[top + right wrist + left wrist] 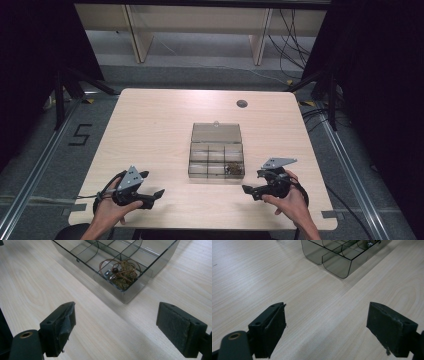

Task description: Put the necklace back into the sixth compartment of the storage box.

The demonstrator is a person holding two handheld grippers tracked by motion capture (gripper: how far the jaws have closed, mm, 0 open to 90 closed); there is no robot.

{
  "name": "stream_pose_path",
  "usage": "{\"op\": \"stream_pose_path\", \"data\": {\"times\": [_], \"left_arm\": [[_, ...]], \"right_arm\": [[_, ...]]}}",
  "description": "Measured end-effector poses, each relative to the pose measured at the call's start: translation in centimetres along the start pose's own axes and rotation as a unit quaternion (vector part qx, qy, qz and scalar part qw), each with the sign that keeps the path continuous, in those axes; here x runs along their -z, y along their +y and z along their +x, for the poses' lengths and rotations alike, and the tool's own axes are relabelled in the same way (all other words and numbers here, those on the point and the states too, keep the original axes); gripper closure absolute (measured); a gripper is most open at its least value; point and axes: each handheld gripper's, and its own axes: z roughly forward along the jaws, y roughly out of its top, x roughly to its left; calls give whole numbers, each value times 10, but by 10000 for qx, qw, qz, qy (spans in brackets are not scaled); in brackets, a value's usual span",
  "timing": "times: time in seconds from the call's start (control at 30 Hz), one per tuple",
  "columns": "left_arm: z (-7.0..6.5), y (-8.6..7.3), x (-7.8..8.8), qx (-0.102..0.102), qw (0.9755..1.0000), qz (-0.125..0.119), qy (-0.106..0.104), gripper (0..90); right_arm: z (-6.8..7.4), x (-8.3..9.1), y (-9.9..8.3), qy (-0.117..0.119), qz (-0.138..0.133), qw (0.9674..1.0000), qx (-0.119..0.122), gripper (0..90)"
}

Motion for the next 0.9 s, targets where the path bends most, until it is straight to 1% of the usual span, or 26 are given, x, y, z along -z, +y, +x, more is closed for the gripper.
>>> {"op": "stream_pose_path", "data": {"times": [0.1, 0.13, 0.17, 0.23, 0.27, 0.3, 0.33, 0.4, 0.43, 0.47, 0.5, 0.53, 0.6, 0.63, 0.67, 0.7, 0.73, 0.77, 0.8, 0.83, 0.9], "left_arm": [[0, 0, -1, 14, 10000, -31, -23, 150], [-1, -1, -1, 78, 10000, -34, -36, 150], [0, -1, -1, -10, 10000, 2, -21, 151], [-1, -1, -1, 27, 10000, 34, 10, 151], [-1, -1, -1, 12, 10000, 5, -22, 151], [0, 0, 0, -33, 10000, 77, -29, 151], [0, 0, 0, -51, 10000, 74, -32, 150], [-1, 0, 0, -24, 10000, 82, -40, 150], [-1, 0, -1, -19, 10000, 3, -30, 151], [-1, 0, -1, -19, 10000, 3, -30, 150], [0, 0, -1, -111, 9999, 28, -43, 150], [-1, 0, -1, -78, 10000, -28, -54, 151], [-2, 0, -1, -43, 10000, -32, -70, 150], [-2, 0, -1, -31, 10000, -28, -64, 150], [-1, 0, -1, -116, 9999, 38, -62, 150], [-1, 0, -1, -125, 9999, 53, -81, 150], [-3, 0, -2, -28, 9999, -41, -92, 150], [-3, 0, -1, -40, 9999, -19, -94, 150], [-3, 0, -1, -49, 9999, -19, -96, 150], [-3, 0, -2, -50, 9999, -22, -103, 150], [-1, 0, -1, -172, 9998, 39, -75, 150]], "right_arm": [[0, 1, -2, -28, -53, 10000, -12, 165], [0, 1, -2, -28, -53, 10000, -12, 165], [0, 1, -3, -39, -41, 10000, -48, 165], [0, 1, -5, -34, -46, 10000, -45, 166], [0, 0, -7, -40, -68, 10000, -15, 165], [0, 0, -8, -7, -69, 10000, -5, 165], [1, -1, -10, -26, -91, 10000, -14, 165], [1, -1, -10, -32, -95, 9999, -18, 166], [2, 0, -11, -26, -66, 10000, -1, 165], [2, 0, -11, -26, -66, 10000, -1, 165], [2, 0, -12, -30, -69, 10000, -30, 165], [3, 0, -12, -24, -72, 9999, -88, 165], [3, -1, -14, -51, -82, 10000, 19, 165], [4, -3, -15, -60, -234, 9997, -16, 165], [5, -1, -15, -38, -77, 10000, -47, 165], [5, -2, -16, -42, -75, 10000, -29, 166], [5, -2, -17, -46, -93, 9999, -39, 165], [6, -2, -18, -3, -48, 10000, -74, 165], [5, -2, -18, -44, -58, 10000, -21, 165], [5, -2, -19, -23, -40, 10000, -45, 165], [5, -3, -19, -37, -93, 9999, 1, 165]]}}
